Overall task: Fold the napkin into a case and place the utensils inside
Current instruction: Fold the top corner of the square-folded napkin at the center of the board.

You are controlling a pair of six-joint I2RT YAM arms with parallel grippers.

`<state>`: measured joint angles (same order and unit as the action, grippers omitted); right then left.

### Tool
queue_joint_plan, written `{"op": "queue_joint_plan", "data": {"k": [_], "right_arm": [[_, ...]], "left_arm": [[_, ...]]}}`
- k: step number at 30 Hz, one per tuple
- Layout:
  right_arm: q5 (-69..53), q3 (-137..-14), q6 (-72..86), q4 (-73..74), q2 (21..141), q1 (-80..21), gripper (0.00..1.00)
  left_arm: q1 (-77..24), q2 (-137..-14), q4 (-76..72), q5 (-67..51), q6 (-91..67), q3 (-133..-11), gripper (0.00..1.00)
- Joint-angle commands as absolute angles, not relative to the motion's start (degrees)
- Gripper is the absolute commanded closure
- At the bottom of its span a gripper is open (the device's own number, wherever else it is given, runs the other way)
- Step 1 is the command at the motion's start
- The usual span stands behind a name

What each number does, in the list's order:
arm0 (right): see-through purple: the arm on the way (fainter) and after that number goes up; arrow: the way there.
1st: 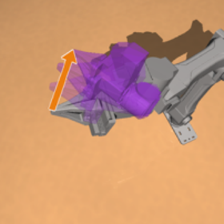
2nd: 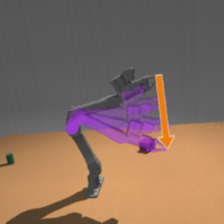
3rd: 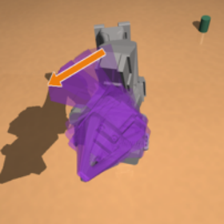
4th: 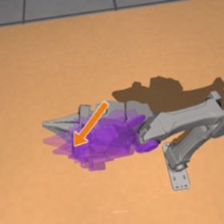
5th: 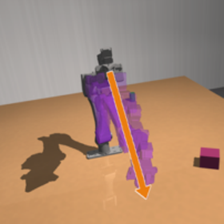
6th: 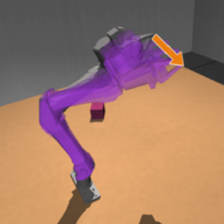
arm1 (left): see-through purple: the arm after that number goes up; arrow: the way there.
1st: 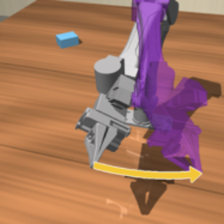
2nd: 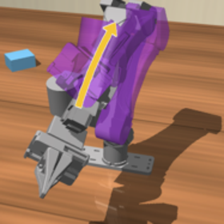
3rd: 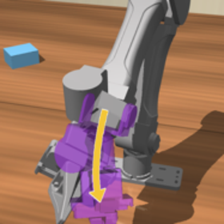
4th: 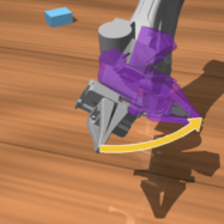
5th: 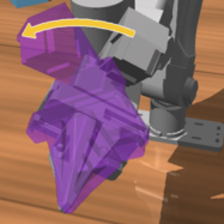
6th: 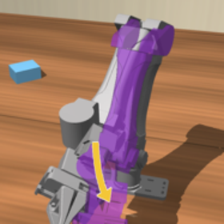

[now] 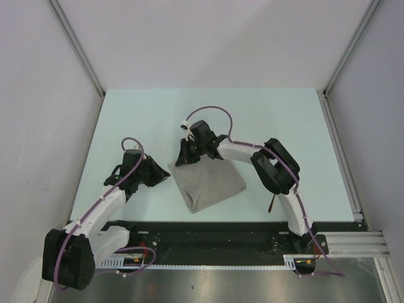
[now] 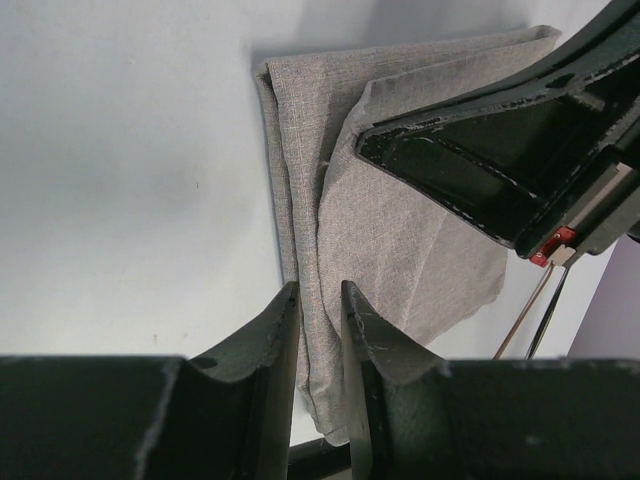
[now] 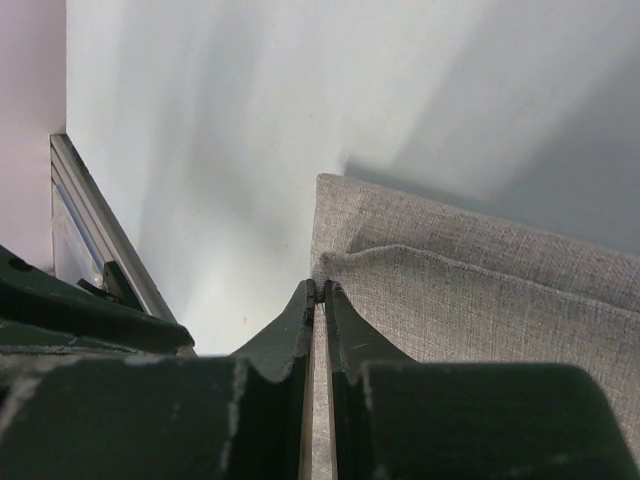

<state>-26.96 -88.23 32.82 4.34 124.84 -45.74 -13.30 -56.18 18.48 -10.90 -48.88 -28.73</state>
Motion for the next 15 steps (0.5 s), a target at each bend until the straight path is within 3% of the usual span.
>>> {"op": "queue_joint_plan", "data": {"k": [1,2,3,6,8,12,15], "right_arm": [[-28.21,-91.49,33.58,2.46,126.30,-45.97,0.98],[-28.21,-91.58,33.57,2.37,126.39,-45.88,0.96],[-28.30,-91.67,33.57,2.37,126.39,-45.79,0.86],[-28.47,-92.11,33.75,2.72,125.86,-45.01,0.69],[-30.48,-92.02,34.80,2.73,123.94,-44.21,0.66],[-32.87,-86.85,35.51,0.70,117.00,-40.44,0.49],[-34.10,-83.07,33.93,1.58,112.35,-38.07,0.46]], "left_arm": [[-12.48,-54.84,16.96,-11.95,-47.37,-28.92,0.73],[-12.48,-54.93,16.79,-12.13,-47.29,-28.92,0.72],[-12.48,-55.02,16.44,-12.56,-47.29,-29.00,0.72],[-12.48,-56.68,15.30,-13.62,-47.11,-29.62,0.71],[-12.48,-58.18,13.03,-15.28,-47.11,-30.23,0.69],[-13.09,-65.19,7.48,-21.96,-47.11,-31.99,0.68],[-15.46,-68.54,6.95,-21.62,-46.41,-35.24,0.67]]}}
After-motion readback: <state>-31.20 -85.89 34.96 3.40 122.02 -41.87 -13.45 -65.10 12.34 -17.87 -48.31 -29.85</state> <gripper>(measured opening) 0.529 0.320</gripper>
